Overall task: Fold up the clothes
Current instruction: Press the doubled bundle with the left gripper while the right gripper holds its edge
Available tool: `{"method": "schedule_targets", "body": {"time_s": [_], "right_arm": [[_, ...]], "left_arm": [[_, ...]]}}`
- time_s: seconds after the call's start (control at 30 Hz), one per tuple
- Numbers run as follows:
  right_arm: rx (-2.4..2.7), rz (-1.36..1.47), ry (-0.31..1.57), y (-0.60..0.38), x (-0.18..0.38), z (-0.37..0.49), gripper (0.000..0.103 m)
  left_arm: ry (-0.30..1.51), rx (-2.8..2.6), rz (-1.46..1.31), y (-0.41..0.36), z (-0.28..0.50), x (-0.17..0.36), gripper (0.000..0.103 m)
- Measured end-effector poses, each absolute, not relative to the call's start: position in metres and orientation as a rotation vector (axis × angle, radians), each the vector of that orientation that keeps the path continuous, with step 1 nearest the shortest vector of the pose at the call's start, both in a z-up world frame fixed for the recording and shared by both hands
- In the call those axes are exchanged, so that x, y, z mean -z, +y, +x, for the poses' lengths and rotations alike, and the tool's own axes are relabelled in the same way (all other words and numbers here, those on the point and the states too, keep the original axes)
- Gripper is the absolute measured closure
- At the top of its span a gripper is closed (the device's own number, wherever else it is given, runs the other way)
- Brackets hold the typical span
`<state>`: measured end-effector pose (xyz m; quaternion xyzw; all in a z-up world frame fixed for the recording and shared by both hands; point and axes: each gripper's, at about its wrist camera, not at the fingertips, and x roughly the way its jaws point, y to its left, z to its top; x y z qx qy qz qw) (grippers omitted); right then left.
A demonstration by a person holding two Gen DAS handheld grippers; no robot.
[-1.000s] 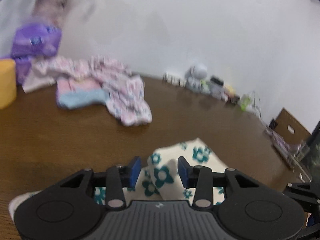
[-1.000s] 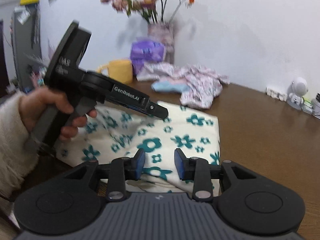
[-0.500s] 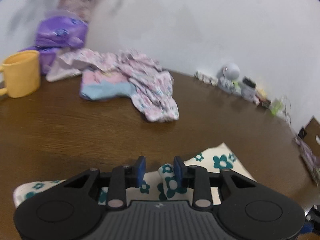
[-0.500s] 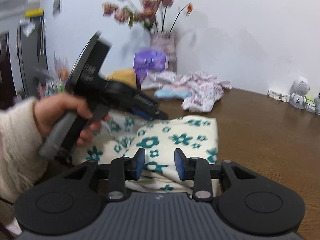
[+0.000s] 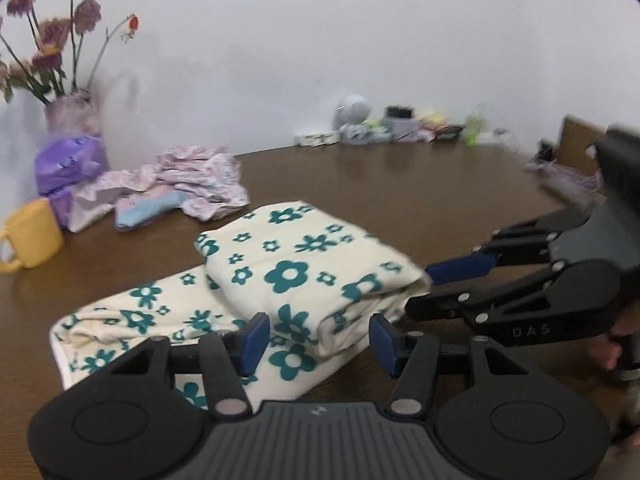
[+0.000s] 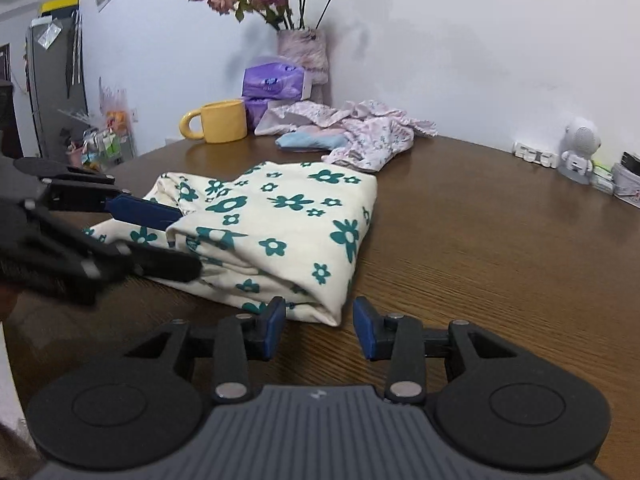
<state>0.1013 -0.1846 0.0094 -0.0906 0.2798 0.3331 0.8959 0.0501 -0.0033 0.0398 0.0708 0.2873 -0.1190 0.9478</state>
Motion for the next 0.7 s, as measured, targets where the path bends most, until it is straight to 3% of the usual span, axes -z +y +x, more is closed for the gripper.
{"method": "schedule_targets", "body": {"time_s": [0.13,0.2,0.27,0.43,0.53,0.7], "right_arm": [[-0.669,-0.096,0.604,-0.188,-0.01,0.114,0.071],[-0.675,-0.048,0.613,-0.191,-0.009,0.117,0.086],[-0.681,0.001,0.621,-0.194,-0.009,0.12,0.092],[-0.681,0.053,0.639,-0.197,-0.005,0.124,0.093],[-0.681,0.039,0.634,-0.197,-0.006,0.122,0.088],[-0.677,0.015,0.619,-0.194,-0.007,0.12,0.084]], "left_arm": [[0.576,0.205,0.12,-0.003,0.052,-0.034,0.065],[0.57,0.196,0.102,0.0,0.051,-0.032,0.07],[0.564,0.187,0.084,0.003,0.05,-0.03,0.077],[0.552,0.168,0.054,0.008,0.048,-0.026,0.079],[0.54,0.164,0.082,0.005,0.042,-0.029,0.073],[0.484,0.133,0.196,-0.007,0.031,-0.034,0.073]]}}
